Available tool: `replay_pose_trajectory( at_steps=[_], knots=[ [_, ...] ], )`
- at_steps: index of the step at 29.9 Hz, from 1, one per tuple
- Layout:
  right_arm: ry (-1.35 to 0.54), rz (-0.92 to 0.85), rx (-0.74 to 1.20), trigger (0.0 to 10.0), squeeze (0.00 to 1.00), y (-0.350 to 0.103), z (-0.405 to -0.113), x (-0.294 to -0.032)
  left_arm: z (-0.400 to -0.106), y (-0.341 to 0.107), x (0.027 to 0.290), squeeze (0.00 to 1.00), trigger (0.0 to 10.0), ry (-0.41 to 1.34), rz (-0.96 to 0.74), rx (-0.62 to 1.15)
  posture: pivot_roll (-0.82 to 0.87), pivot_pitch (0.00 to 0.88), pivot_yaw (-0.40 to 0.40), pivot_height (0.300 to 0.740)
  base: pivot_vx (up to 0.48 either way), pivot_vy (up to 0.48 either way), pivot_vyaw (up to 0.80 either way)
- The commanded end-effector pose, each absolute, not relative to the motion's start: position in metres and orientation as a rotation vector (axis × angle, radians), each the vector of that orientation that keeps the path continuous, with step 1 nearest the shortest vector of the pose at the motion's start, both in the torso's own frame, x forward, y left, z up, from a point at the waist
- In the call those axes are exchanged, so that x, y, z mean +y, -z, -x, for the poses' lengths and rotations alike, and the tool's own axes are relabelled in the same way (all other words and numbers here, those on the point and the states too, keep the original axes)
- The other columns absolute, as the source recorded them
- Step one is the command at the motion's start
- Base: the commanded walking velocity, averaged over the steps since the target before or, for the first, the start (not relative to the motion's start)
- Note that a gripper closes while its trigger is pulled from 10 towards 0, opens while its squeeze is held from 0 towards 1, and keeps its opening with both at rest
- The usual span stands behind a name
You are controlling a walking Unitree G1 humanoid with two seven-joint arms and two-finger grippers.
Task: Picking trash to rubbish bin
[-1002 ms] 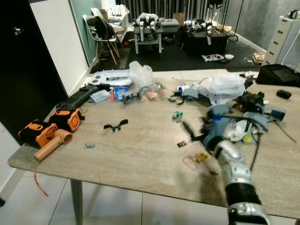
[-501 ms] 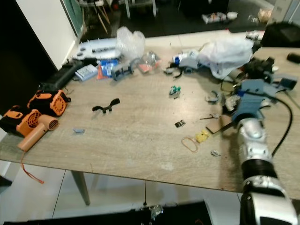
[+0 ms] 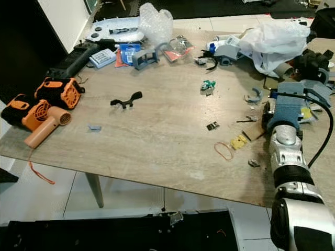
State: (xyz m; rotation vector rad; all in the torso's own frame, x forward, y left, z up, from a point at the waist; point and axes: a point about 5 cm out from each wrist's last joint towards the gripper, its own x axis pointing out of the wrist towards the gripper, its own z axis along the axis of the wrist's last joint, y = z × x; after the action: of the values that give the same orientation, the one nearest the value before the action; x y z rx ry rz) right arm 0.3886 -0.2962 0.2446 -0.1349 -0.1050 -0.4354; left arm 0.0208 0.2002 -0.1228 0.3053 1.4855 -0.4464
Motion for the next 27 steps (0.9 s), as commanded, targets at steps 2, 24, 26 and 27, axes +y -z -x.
replay_pose_trajectory(
  at_steps=[2, 24, 26, 27],
  knots=[
    [0.462, 0.078, 0.05, 0.0, 0.0, -0.211, -0.384, -0.301, -0.026, 0.124, 0.184, 0.0, 10.0, 0.491, -0.279, 1.439, -0.04, 0.441, 0.094, 0.74, 0.0, 0.0, 0.0],
    [-0.03, -0.395, -0.302, 0.0, 0.0, -0.26, -0.393, -0.266, -0.068, 0.121, 0.181, 0.0, 10.0, 0.429, -0.277, 1.382, -0.15, 0.244, 0.05, 0.74, 0.0, 0.0, 0.0],
    [-0.059, -0.398, -0.326, 0.0, 0.0, -0.263, -0.391, -0.265, -0.071, 0.12, 0.181, 0.0, 10.0, 0.423, -0.277, 1.378, -0.15, 0.24, 0.05, 0.74, 0.0, 0.0, 0.0],
    [-0.093, -0.41, -0.354, 0.0, 0.0, -0.266, -0.389, -0.263, -0.074, 0.12, 0.181, 0.0, 10.0, 0.419, -0.277, 1.374, -0.16, 0.219, 0.049, 0.74, 0.0, 0.0, 0.0]
  ],
)
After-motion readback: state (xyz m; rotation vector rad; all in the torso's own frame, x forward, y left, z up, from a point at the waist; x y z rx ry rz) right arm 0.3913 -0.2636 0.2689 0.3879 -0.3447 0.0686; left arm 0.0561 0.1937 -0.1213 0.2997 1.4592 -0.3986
